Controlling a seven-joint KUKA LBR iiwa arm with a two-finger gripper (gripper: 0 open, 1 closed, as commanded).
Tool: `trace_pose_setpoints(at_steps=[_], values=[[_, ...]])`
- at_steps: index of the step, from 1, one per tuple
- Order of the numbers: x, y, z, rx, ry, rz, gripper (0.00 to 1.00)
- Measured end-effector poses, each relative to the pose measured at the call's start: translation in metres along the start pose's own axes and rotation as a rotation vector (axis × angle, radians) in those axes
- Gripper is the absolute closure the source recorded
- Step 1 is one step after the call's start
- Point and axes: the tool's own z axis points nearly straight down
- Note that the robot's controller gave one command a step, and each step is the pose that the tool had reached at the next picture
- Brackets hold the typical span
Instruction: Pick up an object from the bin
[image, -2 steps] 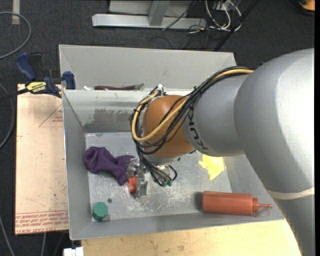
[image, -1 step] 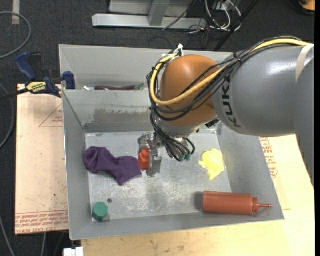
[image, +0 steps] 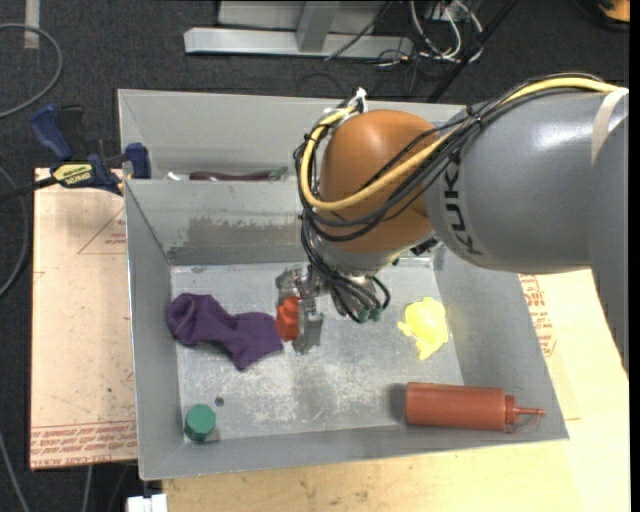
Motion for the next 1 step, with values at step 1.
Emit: trace_pose_setpoints(at_steps=[1], values=[[0.0013,0.0048,-0.1804,-0.002,-0.013,0.089,1.0]])
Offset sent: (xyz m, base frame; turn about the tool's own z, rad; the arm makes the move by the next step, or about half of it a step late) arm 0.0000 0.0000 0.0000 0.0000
